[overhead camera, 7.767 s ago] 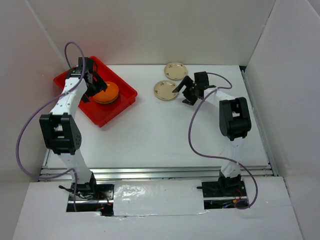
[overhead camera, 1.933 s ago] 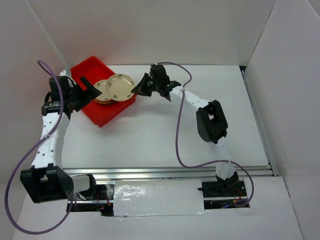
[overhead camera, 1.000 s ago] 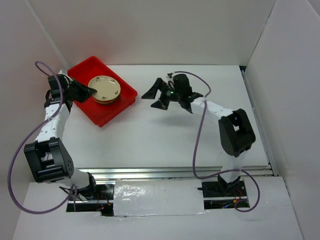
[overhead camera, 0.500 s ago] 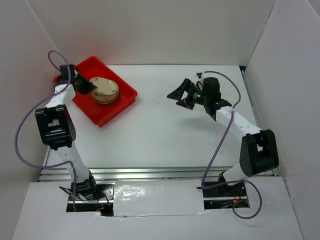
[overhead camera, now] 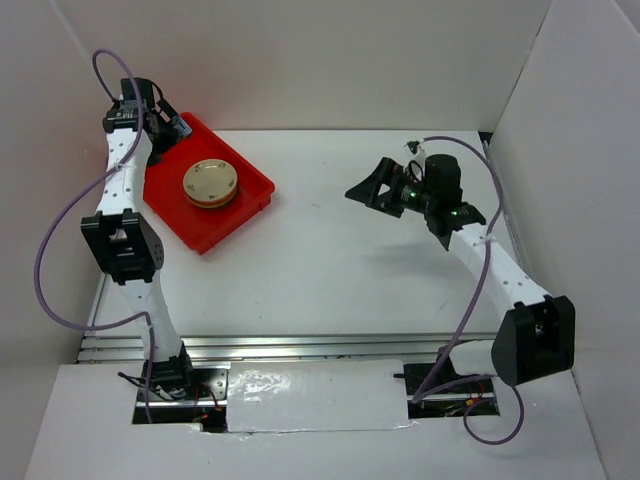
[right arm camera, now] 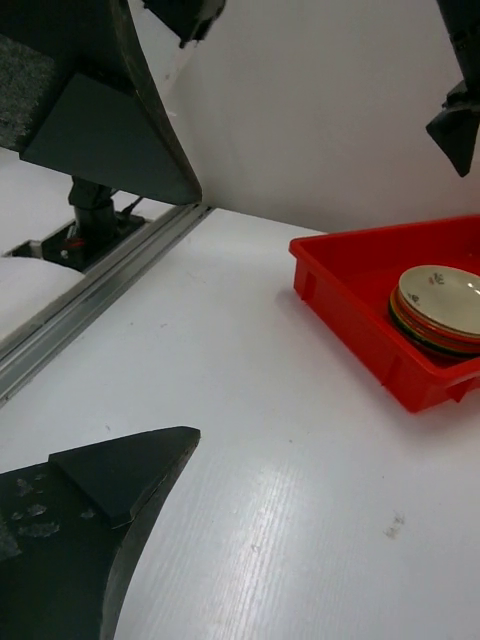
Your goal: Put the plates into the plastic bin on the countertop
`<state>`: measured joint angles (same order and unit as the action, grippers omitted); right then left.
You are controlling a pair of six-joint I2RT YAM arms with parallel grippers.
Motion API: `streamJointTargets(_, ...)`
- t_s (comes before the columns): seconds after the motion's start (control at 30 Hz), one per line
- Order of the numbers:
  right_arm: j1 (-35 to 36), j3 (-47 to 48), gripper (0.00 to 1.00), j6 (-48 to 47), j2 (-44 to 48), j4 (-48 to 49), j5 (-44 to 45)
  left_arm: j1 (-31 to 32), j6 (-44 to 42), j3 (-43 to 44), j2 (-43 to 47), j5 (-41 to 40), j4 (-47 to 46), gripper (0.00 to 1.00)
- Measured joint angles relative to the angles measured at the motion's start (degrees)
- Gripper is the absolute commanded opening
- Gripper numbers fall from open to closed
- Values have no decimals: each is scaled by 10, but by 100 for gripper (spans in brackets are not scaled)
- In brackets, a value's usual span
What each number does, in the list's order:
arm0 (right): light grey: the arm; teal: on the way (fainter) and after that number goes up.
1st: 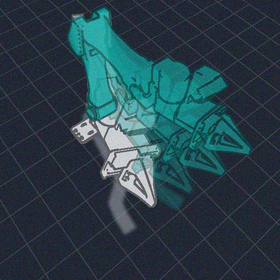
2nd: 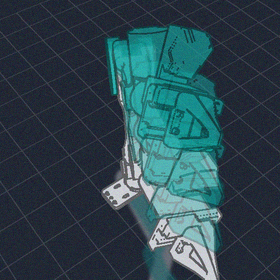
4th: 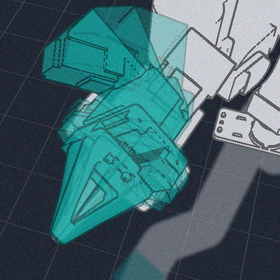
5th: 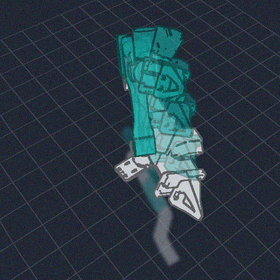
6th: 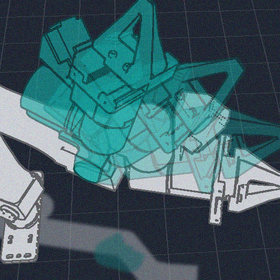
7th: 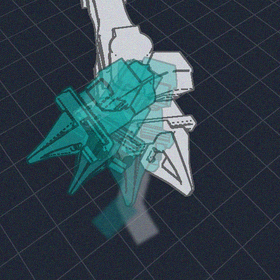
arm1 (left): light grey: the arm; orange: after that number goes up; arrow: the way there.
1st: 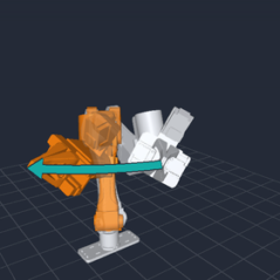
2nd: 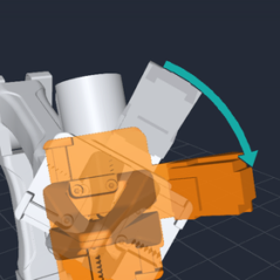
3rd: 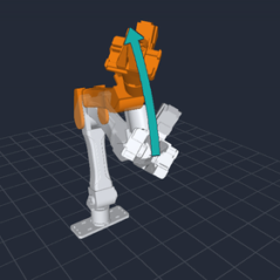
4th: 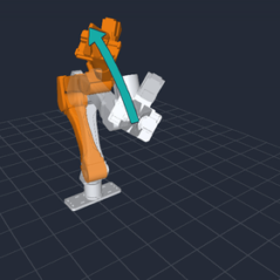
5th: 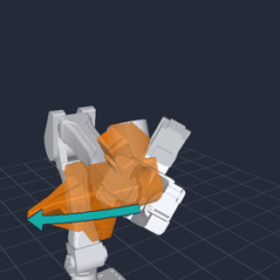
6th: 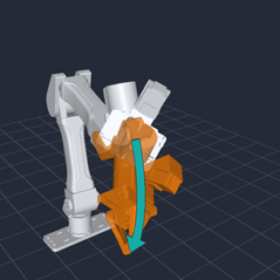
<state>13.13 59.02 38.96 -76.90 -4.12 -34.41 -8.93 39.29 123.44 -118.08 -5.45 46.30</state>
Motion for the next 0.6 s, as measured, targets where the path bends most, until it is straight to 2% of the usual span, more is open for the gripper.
streamJointTargets(0.1,-5,0,100,-17,35,-27,13,0,-4,64,-38,-29,64,99)
streamJointTargets(0.23,9,18,100,-59,94,-118,104,5,-20,15,-21,-49,100,99)
streamJointTargets(0.37,51,45,100,-95,173,-203,247,35,-47,-95,80,-76,119,99)
streamJointTargets(0.6,108,87,100,-133,306,-316,433,150,-84,-269,372,-120,94,99)
